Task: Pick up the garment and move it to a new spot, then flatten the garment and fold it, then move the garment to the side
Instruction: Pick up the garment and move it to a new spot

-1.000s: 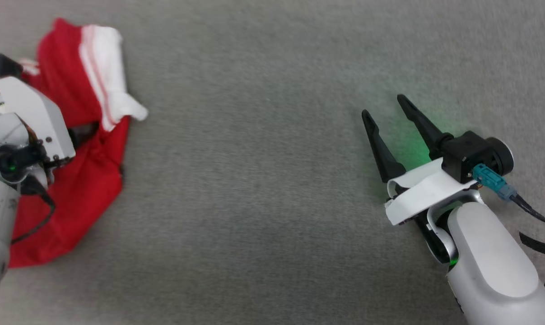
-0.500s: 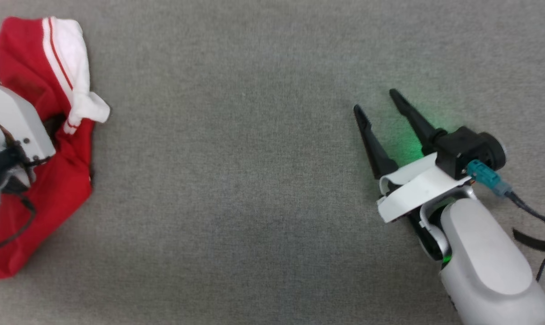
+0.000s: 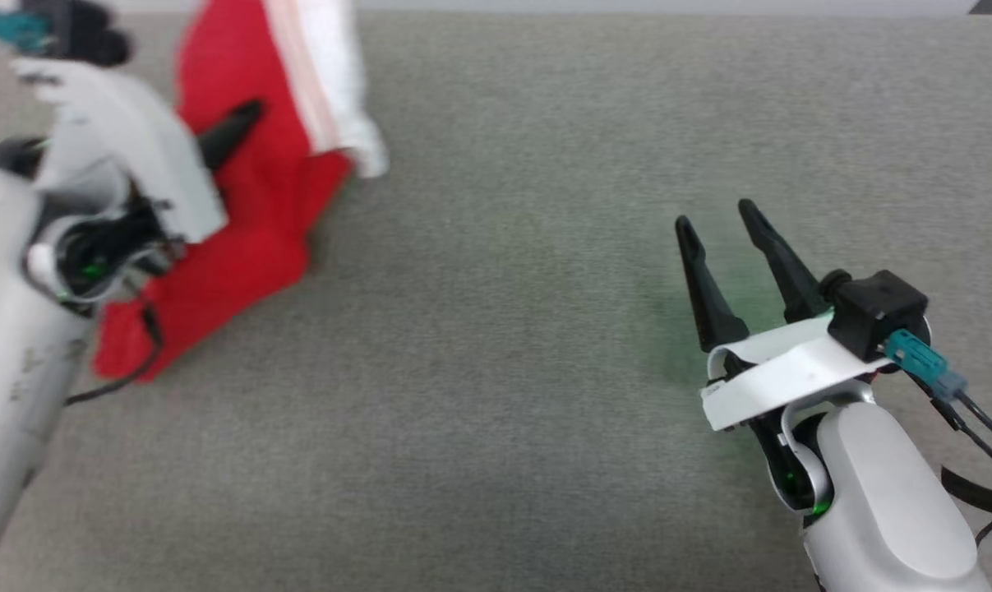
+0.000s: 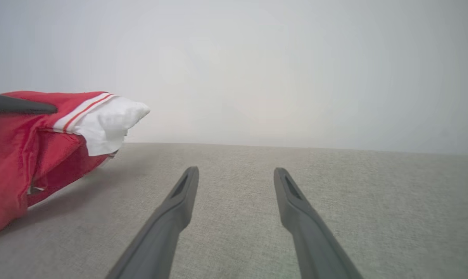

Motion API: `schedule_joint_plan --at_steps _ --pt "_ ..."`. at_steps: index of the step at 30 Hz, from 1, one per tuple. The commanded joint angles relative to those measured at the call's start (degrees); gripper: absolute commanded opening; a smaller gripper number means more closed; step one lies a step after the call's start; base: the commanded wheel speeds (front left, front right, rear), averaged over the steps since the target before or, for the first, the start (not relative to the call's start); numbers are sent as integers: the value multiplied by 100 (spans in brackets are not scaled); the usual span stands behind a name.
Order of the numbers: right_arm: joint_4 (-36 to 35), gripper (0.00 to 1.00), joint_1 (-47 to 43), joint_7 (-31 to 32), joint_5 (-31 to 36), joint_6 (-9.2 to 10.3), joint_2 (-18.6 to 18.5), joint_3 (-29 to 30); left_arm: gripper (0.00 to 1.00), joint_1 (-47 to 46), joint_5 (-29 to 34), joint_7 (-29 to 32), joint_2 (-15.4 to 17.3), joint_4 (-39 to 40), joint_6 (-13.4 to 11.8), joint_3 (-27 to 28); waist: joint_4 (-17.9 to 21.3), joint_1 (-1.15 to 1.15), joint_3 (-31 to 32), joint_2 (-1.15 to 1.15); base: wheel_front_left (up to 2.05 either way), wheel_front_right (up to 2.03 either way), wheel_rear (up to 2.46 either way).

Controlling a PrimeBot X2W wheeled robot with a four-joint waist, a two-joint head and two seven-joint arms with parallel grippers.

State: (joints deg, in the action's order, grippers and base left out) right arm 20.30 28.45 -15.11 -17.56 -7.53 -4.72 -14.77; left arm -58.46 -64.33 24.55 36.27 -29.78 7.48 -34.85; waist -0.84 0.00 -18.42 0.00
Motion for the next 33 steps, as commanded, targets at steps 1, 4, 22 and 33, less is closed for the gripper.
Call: schedule_joint_plan --at_steps 1,4,22,33 --pt "-76 100 -106 -3 -51 8 41 68 0 -94 -70 51 -51 269 -2 -108 230 0 26 0 0 0 0" --pt "-233 100 -206 -3 -101 8 93 240 0 -211 -141 165 -203 728 -2 -369 471 0 -23 0 0 0 0" --pt "-881 100 -389 -2 -756 8 185 956 0 -1226 -243 298 -1764 256 -1 -2343 2136 0 -712 0 0 0 0" --pt "-917 100 -426 -2 -1025 8 185 770 0 -1379 43 646 -1213 -519 -1 -3545 2425 0 -785 0 0 0 0"
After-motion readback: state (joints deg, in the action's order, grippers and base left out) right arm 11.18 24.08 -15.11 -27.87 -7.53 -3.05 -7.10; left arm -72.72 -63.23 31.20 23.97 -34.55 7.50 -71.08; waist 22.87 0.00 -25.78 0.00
